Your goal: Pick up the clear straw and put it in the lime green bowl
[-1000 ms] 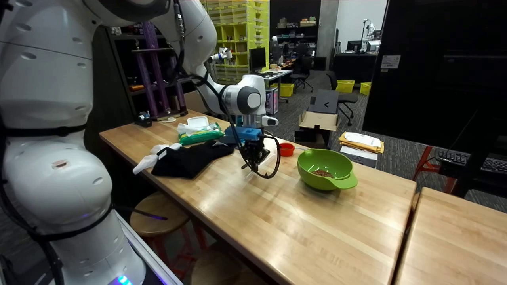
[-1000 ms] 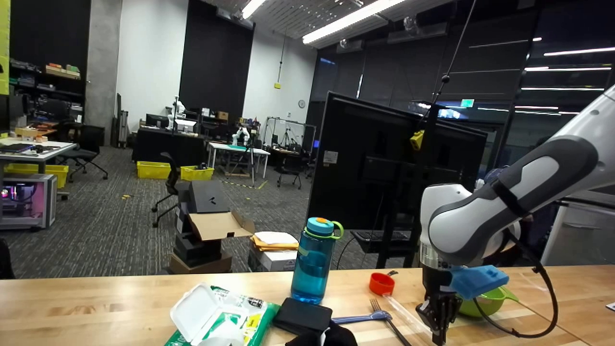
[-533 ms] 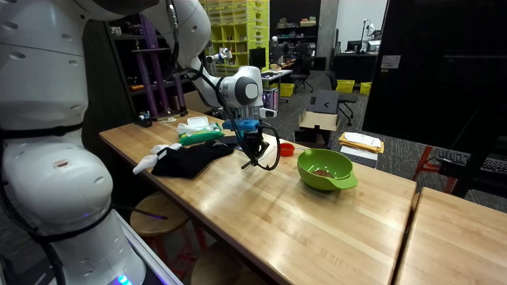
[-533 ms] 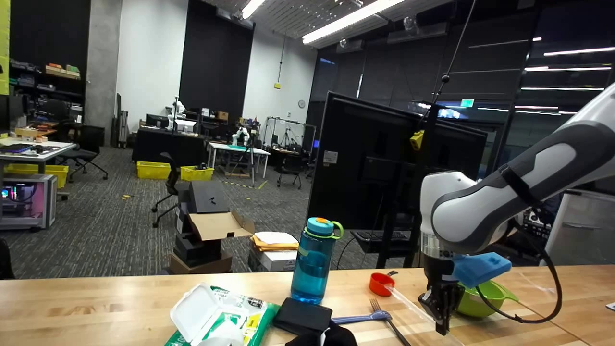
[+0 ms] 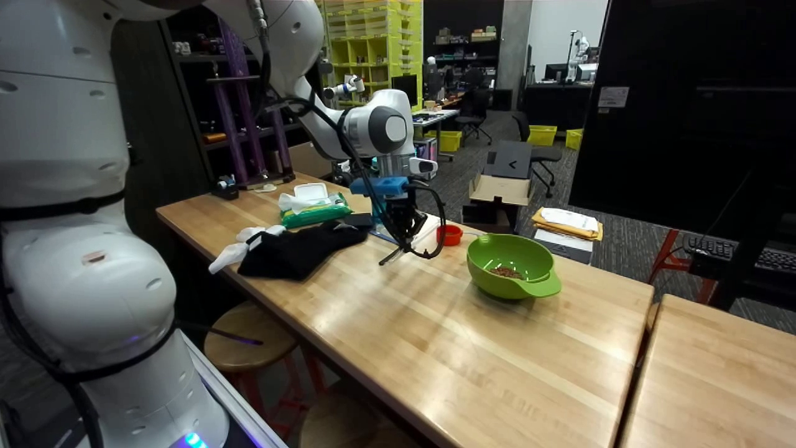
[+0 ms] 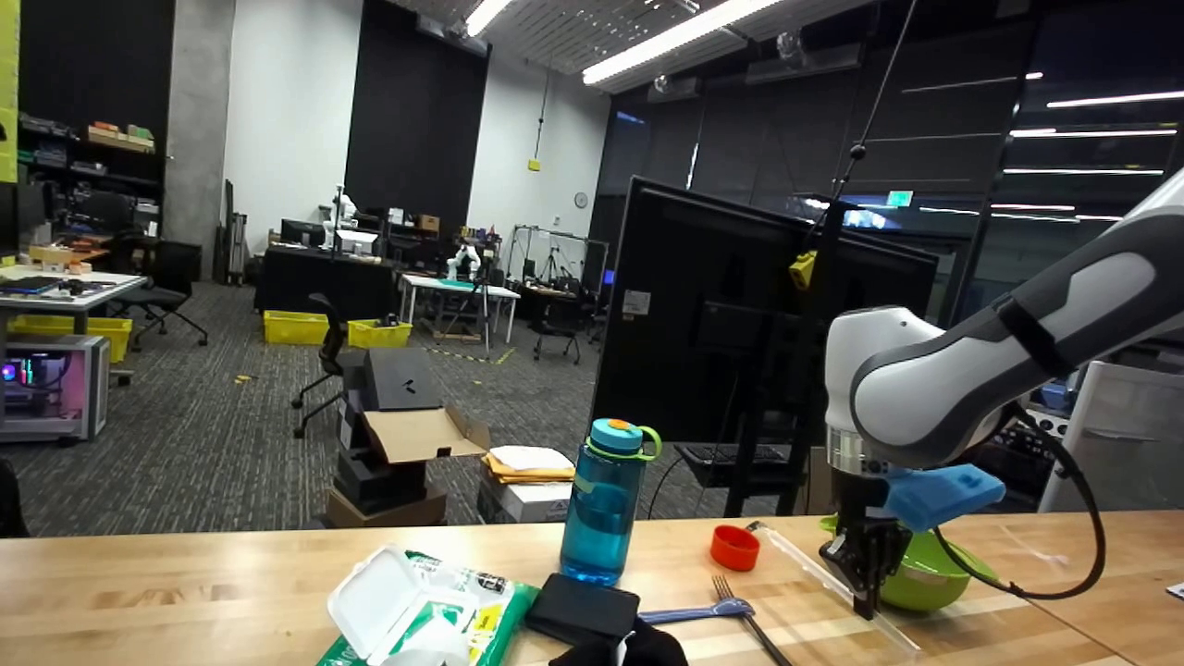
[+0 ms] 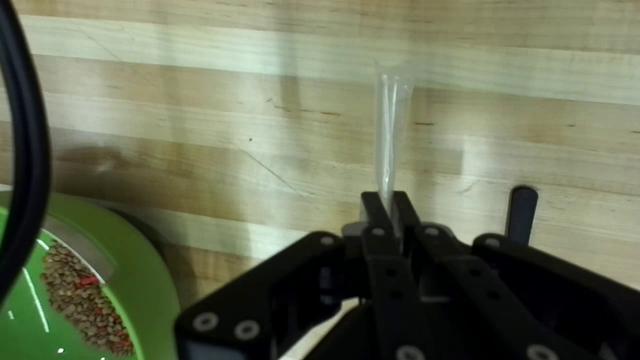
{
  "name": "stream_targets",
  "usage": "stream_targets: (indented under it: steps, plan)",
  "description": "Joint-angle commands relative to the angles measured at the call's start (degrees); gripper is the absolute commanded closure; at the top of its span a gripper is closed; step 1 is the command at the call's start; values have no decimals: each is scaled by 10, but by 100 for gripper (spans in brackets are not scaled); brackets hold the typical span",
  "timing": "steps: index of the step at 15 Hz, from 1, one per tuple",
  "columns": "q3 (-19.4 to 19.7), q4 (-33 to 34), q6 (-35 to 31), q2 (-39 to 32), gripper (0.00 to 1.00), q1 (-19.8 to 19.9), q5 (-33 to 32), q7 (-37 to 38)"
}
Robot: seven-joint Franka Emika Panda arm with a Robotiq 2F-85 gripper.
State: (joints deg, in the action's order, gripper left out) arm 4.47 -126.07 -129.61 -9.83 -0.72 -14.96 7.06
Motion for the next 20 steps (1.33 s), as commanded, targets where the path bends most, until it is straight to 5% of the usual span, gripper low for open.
stream_targets:
  steps: [1,20]
  plan:
    - [5,-26,1,36,98,5,-34,29]
    - [40,5,-62,35,98,47,-210,149]
